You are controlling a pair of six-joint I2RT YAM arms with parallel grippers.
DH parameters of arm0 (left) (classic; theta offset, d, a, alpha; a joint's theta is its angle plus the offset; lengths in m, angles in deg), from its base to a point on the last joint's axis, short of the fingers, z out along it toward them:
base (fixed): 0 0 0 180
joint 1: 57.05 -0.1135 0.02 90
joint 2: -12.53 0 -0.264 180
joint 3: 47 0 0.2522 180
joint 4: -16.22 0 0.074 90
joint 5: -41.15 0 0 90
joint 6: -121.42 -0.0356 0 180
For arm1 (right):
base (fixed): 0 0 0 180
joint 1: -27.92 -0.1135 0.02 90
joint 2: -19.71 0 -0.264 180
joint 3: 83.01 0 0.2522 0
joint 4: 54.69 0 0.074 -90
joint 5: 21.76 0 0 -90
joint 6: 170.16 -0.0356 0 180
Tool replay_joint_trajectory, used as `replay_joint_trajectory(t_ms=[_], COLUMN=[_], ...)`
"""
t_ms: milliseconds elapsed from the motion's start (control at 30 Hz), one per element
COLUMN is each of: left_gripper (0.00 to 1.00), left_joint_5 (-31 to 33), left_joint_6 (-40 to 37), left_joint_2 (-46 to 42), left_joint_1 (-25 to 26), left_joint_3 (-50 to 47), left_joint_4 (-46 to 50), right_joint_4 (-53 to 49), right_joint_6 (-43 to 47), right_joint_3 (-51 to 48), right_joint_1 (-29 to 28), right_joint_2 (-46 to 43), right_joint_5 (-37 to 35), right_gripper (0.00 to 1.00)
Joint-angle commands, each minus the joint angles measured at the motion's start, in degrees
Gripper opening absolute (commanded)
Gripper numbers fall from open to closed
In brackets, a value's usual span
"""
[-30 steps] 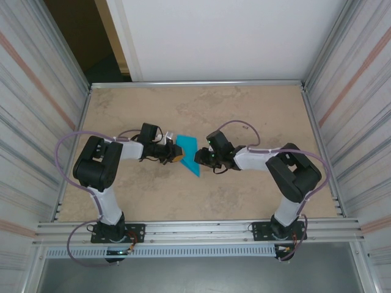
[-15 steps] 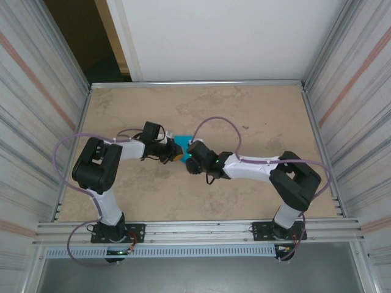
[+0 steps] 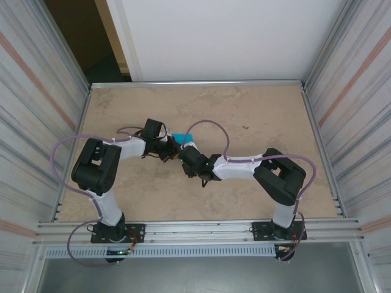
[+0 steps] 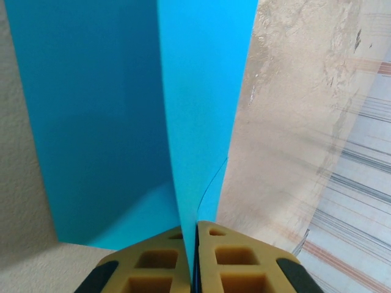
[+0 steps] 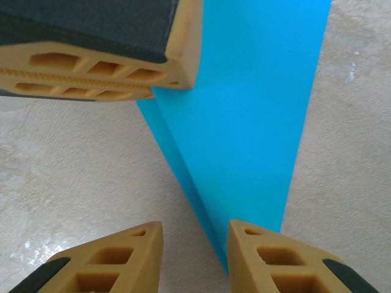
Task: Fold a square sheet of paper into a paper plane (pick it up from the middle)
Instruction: Fourth fold the wing at the center of the table.
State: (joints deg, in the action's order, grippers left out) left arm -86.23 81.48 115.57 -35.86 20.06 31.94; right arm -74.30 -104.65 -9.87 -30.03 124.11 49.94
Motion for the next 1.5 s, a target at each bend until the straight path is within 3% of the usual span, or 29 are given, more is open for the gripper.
replay_joint_trajectory(t_ms=[0, 1467], left_gripper=[0.09, 0.12], left_joint_5=[0.6, -0.1], left_joint_6=[0.7, 0.7], left_joint_2=[-1.7, -0.8], left_joint_1=[0.3, 0.3], left_joint_3=[1.7, 3.4], left_joint_4=[2.0, 4.8], right_joint_4=[1.0, -0.2], right_joint_6=[0.4, -0.7], right_joint_3=[-0.6, 0.7], right_joint_1=[0.0, 1.6], right_joint_2=[-0.6, 3.1], right_joint_5=[-2.6, -2.3], right_gripper=[0.32, 0.24])
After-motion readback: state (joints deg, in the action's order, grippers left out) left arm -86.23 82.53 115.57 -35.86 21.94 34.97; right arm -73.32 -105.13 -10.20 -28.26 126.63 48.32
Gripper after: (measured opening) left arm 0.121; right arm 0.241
